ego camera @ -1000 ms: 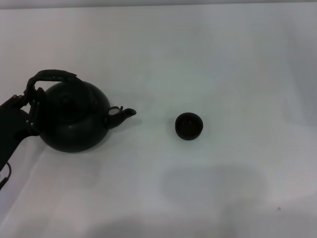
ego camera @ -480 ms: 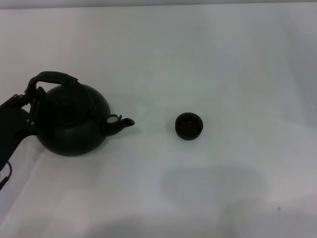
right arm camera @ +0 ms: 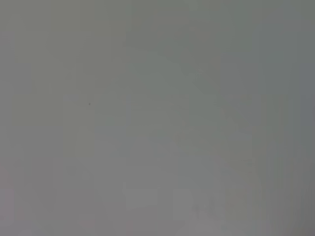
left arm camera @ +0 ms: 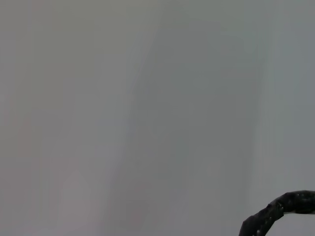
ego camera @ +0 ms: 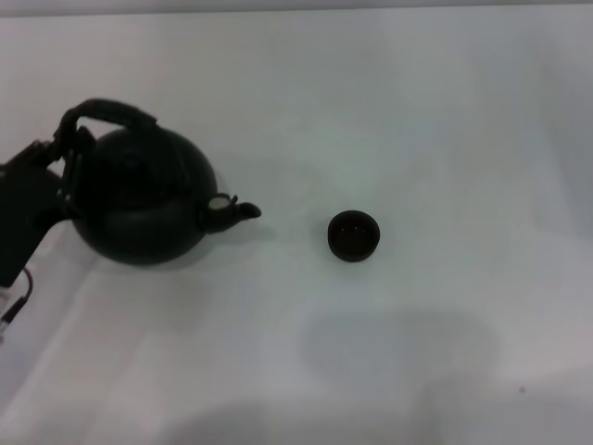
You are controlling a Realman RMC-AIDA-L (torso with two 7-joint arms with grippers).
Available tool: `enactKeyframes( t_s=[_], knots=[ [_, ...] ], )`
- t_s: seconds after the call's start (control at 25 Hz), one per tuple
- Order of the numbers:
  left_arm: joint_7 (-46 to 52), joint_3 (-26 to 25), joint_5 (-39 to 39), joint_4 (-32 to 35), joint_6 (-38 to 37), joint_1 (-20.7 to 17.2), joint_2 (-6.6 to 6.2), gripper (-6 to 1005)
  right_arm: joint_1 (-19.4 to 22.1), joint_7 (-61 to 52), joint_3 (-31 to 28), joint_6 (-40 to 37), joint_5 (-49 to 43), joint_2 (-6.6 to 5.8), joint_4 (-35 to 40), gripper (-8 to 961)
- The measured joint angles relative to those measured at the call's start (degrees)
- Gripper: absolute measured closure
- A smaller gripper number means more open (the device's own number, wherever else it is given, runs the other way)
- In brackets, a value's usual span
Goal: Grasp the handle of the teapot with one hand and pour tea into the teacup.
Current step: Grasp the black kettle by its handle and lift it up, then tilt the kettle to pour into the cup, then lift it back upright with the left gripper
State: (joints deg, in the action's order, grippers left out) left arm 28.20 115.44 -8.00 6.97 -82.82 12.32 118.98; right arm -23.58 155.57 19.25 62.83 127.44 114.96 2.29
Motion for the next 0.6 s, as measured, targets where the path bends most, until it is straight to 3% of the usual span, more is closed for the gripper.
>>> enactKeyframes(
  t_s=[0.28,0.4,0.6],
  knots=[
    [-6.21,-0.02,0.12,-0.57,-0.05,6.33,-1.11,853,0.03,0.0,0.22,0.0,0.0,0.04,0.0,114],
    [-7.15,0.31,1.09,-0.63,-0.08,9.8,-2.89,853,0.04,0.0,0.36,0.0,0.0,0.08,0.0,114],
    [-7.24,0.36,3.96,-0.61,-0.08,12.54,-4.62,854,0.13,0.0,0.43,0.0,0.01,0.09,-0.08,114]
  ],
)
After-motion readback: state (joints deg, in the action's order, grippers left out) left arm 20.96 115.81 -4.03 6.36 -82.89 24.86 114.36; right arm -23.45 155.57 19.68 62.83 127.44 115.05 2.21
